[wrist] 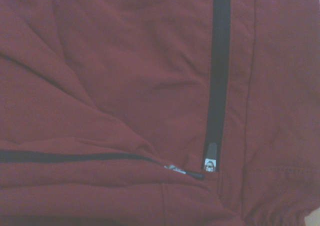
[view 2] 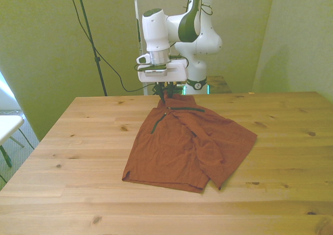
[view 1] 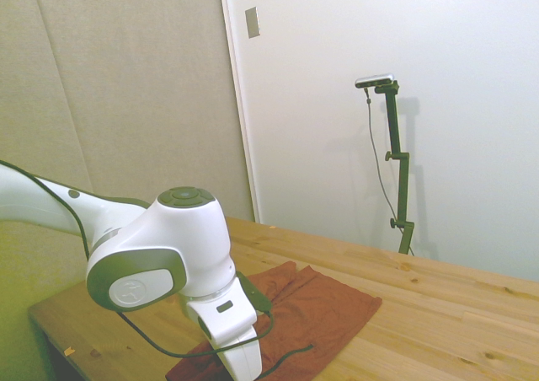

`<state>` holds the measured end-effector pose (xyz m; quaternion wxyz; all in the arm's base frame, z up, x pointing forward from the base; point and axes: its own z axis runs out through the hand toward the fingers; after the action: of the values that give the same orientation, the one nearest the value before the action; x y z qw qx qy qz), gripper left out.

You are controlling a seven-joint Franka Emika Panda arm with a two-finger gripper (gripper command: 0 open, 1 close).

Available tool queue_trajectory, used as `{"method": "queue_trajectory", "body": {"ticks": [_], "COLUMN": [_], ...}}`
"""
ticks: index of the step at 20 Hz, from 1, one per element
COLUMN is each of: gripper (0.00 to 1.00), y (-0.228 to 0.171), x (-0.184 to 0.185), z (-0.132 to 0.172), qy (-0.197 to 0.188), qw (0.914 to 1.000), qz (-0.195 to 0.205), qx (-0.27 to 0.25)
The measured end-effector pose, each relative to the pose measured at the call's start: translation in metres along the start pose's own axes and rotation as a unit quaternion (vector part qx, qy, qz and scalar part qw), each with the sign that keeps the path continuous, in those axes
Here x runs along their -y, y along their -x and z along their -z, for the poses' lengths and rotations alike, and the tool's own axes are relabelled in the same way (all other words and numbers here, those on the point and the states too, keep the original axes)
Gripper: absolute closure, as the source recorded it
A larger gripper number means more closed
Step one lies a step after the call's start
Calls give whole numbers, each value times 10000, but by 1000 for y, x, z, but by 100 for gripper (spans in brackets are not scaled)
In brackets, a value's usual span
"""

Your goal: Fold the shorts

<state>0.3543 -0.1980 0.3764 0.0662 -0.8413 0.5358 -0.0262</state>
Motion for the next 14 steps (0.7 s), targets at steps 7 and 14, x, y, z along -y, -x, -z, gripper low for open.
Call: {"method": "queue_trajectory", "body": {"ticks": [7, 14], "gripper": [0, 0], "y": [0, 10], "x": [4, 5], "z": [-1, 46], "qy": [23, -156], "qw": [10000, 9995], "qz": [37, 163], "qx": [-4, -240]}}
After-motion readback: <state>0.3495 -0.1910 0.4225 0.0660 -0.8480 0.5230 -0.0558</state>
